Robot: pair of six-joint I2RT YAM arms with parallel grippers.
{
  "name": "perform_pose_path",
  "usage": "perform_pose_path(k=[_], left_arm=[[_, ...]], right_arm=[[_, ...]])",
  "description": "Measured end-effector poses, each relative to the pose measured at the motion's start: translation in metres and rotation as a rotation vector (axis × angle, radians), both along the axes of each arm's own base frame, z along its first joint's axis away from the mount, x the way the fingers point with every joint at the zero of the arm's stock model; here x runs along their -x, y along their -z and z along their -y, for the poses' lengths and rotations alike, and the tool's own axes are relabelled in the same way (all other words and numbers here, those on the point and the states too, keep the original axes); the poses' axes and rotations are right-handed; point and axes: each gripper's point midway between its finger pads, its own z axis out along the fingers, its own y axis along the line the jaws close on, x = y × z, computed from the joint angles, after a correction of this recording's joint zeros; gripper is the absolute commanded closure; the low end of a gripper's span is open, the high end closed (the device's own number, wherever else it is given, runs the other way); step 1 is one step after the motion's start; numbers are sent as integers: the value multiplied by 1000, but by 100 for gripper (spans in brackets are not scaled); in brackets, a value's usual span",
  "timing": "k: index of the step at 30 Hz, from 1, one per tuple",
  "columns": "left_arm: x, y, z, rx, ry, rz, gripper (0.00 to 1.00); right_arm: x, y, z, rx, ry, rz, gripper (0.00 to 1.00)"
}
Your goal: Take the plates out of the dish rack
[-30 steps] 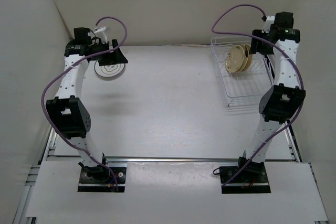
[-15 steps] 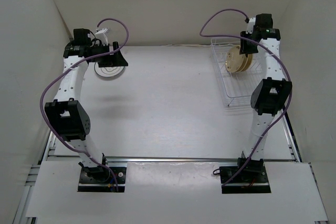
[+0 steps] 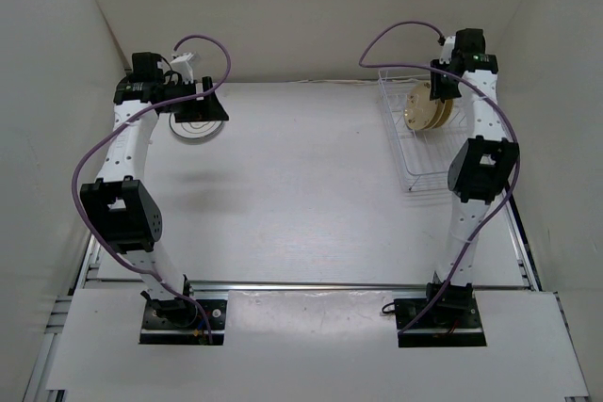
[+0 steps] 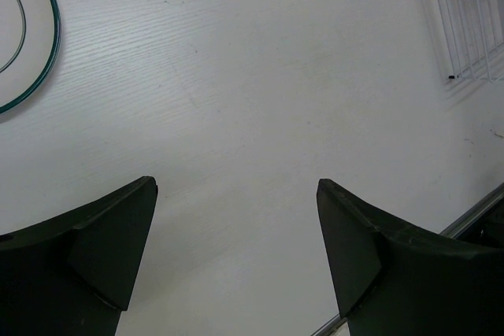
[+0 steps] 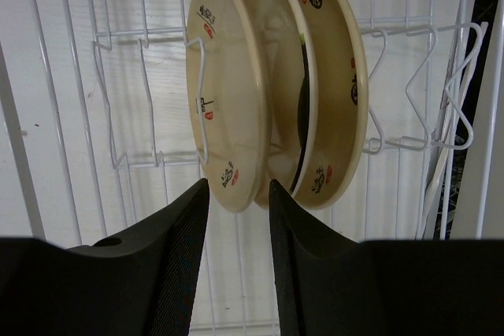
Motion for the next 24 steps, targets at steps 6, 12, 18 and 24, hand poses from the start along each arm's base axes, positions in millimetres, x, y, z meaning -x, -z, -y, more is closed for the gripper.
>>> perform_pose_path(k=[6, 12, 18, 24], left_arm=[[0, 2, -2, -10, -6, -3, 7], [1, 6, -4, -26, -12, -11, 7], [4, 15, -7, -42, -17, -35, 7], [5, 18, -8, -49, -19, -41, 7]], right_arm=[[-6, 11, 1, 0, 0, -8, 59], [-15, 18, 3, 6, 5, 0, 60], [-24, 24, 6, 21, 15, 13, 68], [-29, 29, 8, 31, 23, 21, 83]])
